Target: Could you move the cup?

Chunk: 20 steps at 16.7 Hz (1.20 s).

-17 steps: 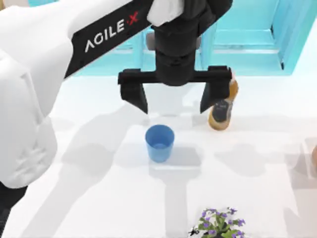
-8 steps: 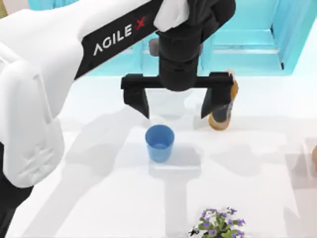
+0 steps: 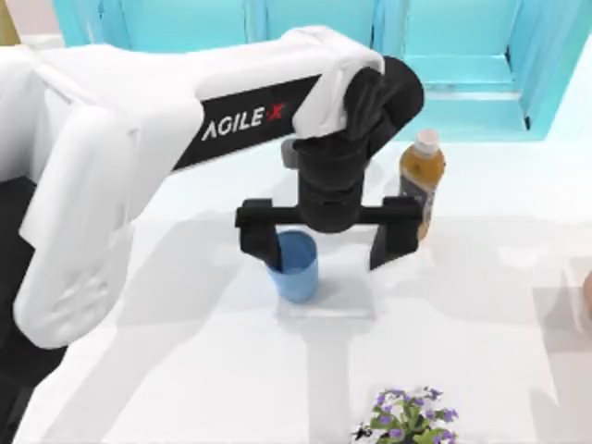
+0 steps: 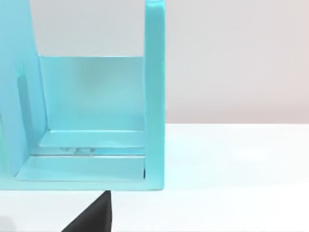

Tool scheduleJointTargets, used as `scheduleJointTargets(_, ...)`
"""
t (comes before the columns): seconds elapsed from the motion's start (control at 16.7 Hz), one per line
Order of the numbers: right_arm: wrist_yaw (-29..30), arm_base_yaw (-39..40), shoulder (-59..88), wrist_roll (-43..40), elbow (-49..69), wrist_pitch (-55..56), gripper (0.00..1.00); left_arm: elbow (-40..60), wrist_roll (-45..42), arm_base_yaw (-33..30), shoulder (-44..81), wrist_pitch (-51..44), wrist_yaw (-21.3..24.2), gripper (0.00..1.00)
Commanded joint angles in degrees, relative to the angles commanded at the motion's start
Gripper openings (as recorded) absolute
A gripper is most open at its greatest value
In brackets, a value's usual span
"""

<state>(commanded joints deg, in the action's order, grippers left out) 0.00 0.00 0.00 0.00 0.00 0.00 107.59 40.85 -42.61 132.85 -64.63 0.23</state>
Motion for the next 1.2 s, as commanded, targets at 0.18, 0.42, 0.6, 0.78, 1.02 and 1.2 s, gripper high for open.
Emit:
scheduleJointTargets(0.18, 0.00, 0.00, 0.00, 0.00, 0.00, 0.00, 1.00, -1.82, 0.01, -0.02, 0.17, 1.87, 0.00, 1.00)
scheduleJointTargets(0.42, 0.00, 0.00, 0.00, 0.00, 0.00, 0.00, 1.00, -1.82, 0.01, -0.02, 0.17, 1.87, 0.00, 0.92)
scheduleJointTargets(0.6, 0.00, 0.00, 0.00, 0.00, 0.00, 0.00, 1.00, -1.82, 0.01, -0.02, 0.17, 1.87, 0.00, 0.70)
scheduleJointTargets(0.78, 0.00, 0.00, 0.00, 0.00, 0.00, 0.00, 1.00, -1.82, 0.01, -0.02, 0.17, 1.87, 0.00, 0.47)
scheduleJointTargets(1.02, 0.00, 0.00, 0.00, 0.00, 0.00, 0.00, 1.00, -1.82, 0.01, -0.02, 0.17, 1.87, 0.00, 0.17)
scheduleJointTargets(1.2, 0.00, 0.00, 0.00, 0.00, 0.00, 0.00, 1.00, -1.82, 0.01, -0.02, 0.17, 1.87, 0.00, 0.00)
